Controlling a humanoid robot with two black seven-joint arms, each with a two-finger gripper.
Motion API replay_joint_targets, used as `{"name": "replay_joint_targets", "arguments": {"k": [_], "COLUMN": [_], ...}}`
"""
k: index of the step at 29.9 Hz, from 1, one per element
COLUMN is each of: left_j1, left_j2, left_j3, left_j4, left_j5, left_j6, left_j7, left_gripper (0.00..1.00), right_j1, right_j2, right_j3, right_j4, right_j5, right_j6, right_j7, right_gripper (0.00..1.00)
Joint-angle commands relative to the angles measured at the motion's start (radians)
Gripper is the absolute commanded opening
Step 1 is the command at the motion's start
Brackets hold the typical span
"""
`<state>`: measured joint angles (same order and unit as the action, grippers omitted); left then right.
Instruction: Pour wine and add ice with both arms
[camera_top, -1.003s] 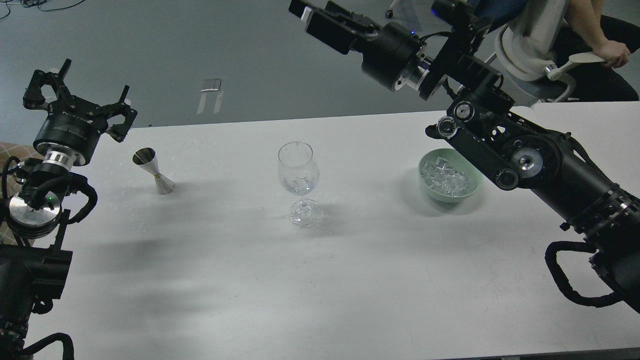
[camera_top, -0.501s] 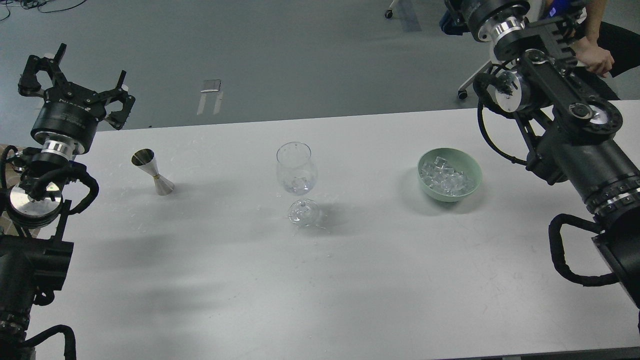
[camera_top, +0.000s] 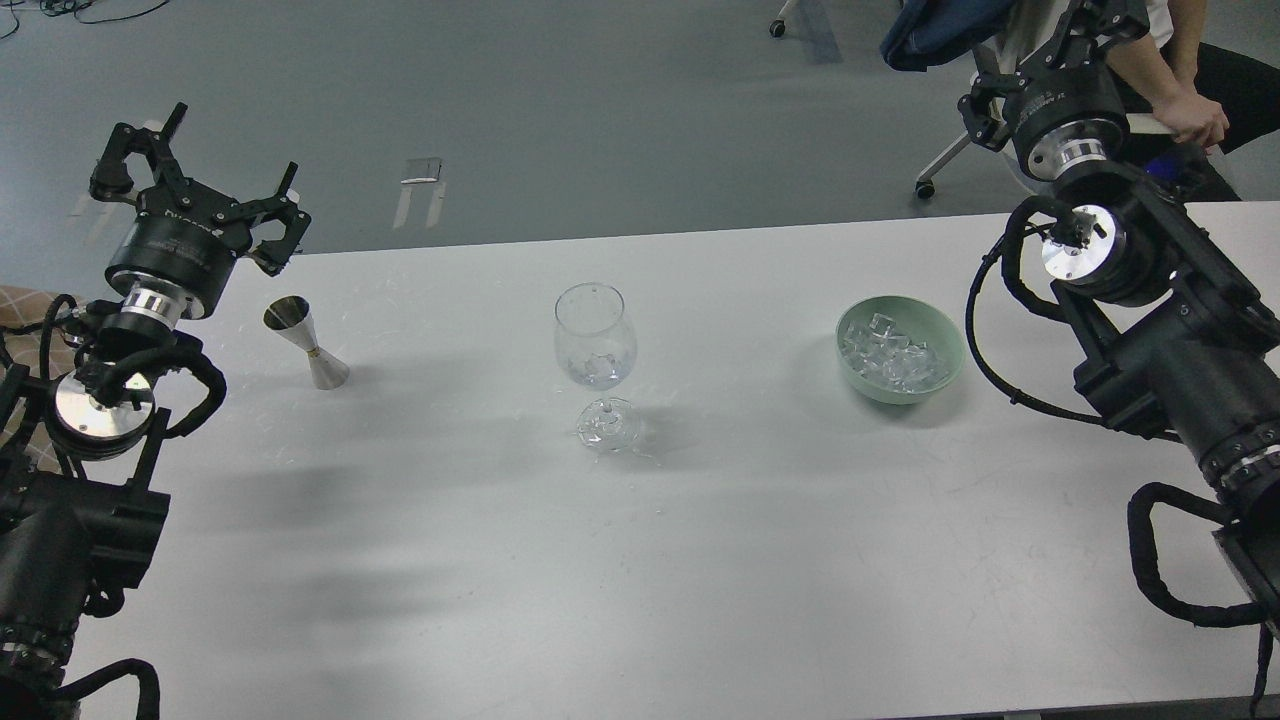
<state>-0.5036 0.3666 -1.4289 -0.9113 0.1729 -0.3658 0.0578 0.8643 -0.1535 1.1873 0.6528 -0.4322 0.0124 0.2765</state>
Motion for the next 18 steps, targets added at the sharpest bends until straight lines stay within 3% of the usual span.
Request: {"name": "replay_joint_targets", "arguments": {"k": [1,5,10,18], "left_j1": [0.002,-0.004,-0.032,-0.055], "left_j2": [-0.005,-0.003,0.002,-0.005], "left_j3": [0.007,0.007,0.008,0.008], "left_j4": [0.000,0.000,-0.001,0.000], "left_j5": [0.039,0.053,0.082,0.238], "left_j6": [0.010,0.011,0.016,0.065], "left_j7": [-0.006,-0.009,-0.055,-0.047], "left_gripper": [0.98,0.98,0.98,0.98], "right_j1": [-0.001,0.001,-0.001,0.001], "right_j2": [0.005,0.006,0.012,0.017], "right_j3": [-0.002,0.000,-0.005,-0.011], "right_j4": [0.010,0.013,0.013,0.011], "right_j5": [0.001,0.001,0.001,0.000], "right_j6": [0.001,0.003,0.001,-0.002], "right_j7": [0.000,0.000,0.000,0.000], "right_gripper": [1.00,1.00,1.00,1.00]}}
